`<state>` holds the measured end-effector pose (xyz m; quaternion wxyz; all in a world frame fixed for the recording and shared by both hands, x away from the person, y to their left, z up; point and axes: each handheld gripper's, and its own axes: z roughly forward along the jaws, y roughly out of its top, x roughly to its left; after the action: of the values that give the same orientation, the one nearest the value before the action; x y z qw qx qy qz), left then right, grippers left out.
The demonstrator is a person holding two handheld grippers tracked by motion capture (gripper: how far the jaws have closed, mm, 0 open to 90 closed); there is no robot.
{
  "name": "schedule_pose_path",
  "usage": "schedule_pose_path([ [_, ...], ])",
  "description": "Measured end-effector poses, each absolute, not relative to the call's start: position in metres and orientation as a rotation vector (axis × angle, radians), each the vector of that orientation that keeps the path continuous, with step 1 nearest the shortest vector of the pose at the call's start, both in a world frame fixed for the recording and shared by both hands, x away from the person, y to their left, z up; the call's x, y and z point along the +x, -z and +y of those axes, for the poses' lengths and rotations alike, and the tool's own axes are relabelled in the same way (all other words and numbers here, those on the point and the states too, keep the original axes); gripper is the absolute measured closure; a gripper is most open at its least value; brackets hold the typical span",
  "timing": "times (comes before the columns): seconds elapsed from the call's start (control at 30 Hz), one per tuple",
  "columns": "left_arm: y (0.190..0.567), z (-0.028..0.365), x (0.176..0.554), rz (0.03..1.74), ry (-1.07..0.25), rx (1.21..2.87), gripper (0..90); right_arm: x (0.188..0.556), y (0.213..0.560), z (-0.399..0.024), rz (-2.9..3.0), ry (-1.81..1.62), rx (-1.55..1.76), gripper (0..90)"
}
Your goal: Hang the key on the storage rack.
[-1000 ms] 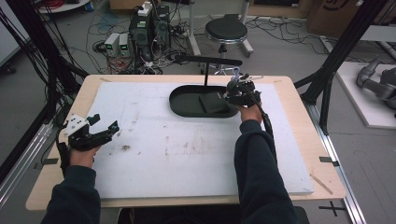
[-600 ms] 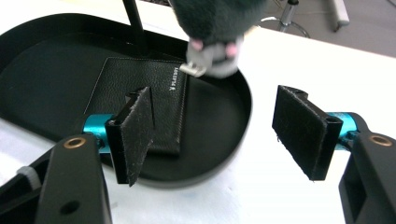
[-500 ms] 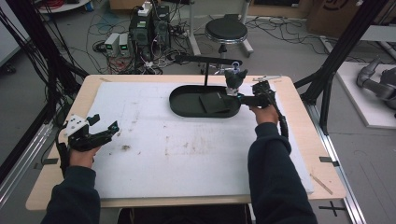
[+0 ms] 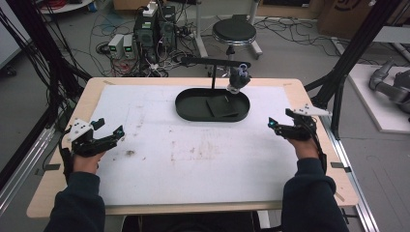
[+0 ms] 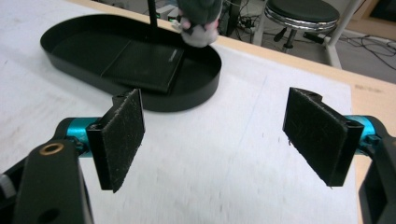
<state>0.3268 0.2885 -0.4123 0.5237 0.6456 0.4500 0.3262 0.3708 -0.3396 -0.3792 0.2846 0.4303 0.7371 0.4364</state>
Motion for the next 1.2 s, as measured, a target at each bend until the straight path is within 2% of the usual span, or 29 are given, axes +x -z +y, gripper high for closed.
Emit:
schedule_pose_path([
  [0.13, 0.413, 0.286, 0.328, 1.069, -0.782, 1.555, 21.0, 0.354, 0.395, -0.345, 1.965, -1.17, 1.133, 21.0],
  [0.33, 0.411, 0.284, 0.327, 1.059, -0.78, 1.546, 21.0, 0.339, 0.399, -0.341, 1.966, -1.143, 1.071, 20.9],
  [1.2, 0.41, 0.282, 0.323, 1.043, -0.776, 1.557, 21.0, 0.335, 0.402, -0.342, 1.962, -1.128, 1.099, 21.0],
])
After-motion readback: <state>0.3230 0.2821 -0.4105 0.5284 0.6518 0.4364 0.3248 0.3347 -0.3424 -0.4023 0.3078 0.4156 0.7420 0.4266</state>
